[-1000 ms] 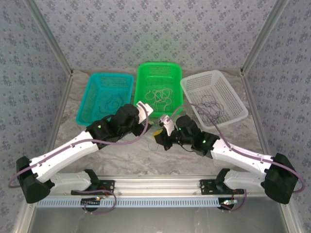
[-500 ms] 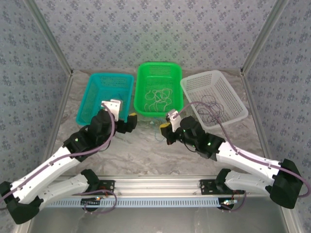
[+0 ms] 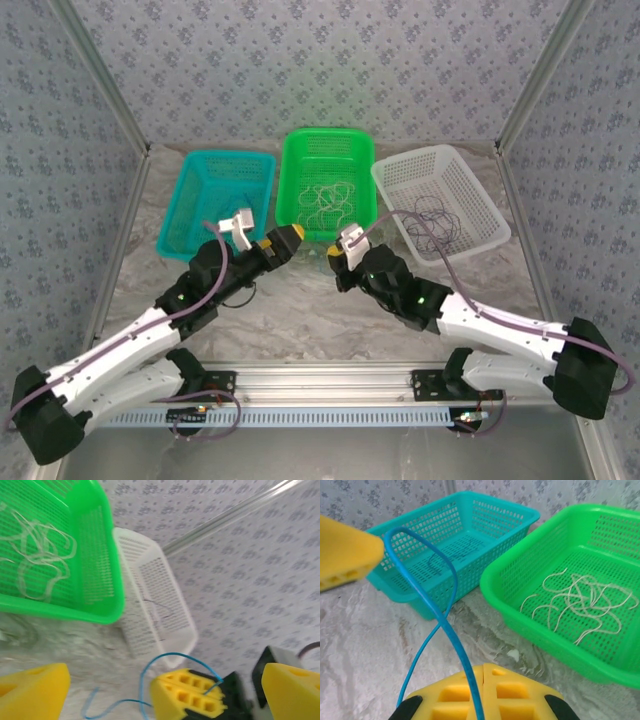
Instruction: Untangle the cables
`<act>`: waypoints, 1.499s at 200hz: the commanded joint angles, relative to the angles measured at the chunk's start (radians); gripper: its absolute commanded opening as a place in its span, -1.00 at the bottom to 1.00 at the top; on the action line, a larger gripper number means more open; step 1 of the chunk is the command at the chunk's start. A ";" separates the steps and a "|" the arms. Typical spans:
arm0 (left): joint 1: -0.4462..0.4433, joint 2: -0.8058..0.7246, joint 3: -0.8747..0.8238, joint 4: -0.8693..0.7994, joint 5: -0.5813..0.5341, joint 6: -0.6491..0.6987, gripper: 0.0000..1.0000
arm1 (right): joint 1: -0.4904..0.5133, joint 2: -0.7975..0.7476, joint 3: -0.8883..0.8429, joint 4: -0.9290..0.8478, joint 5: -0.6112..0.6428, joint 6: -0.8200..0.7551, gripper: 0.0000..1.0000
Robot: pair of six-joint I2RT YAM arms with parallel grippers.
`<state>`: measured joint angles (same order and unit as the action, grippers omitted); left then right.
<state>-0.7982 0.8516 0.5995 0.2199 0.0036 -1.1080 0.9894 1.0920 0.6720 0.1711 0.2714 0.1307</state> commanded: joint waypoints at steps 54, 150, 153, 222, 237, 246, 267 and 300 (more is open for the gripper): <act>0.017 0.124 0.000 0.401 0.154 -0.451 0.84 | 0.012 0.101 -0.004 0.156 0.185 -0.175 -1.00; 0.010 0.260 0.005 0.527 0.184 -0.541 0.69 | 0.019 0.114 0.004 0.254 0.205 -0.207 -1.00; 0.011 0.265 0.005 0.534 0.183 -0.541 0.69 | 0.022 0.112 0.003 0.254 0.203 -0.206 -1.00; 0.020 0.443 0.031 0.695 0.189 -0.598 0.42 | 0.062 -0.011 -0.067 0.221 0.168 -0.123 -1.00; 0.024 0.475 0.036 0.714 0.188 -0.597 0.34 | 0.066 -0.040 -0.074 0.191 0.151 -0.114 -1.00; 0.024 0.482 0.040 0.710 0.189 -0.580 0.26 | 0.067 -0.055 -0.077 0.168 0.150 -0.109 -1.00; 0.028 0.463 0.056 0.643 0.188 -0.517 0.07 | 0.066 -0.087 -0.091 0.127 0.147 -0.091 -1.00; 0.043 0.384 0.076 0.507 0.177 -0.415 -0.34 | 0.060 -0.116 -0.110 0.086 0.122 -0.054 -1.00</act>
<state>-0.7708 1.3125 0.6250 0.7944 0.1944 -1.6173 1.0496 1.0012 0.5804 0.3103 0.4210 0.0261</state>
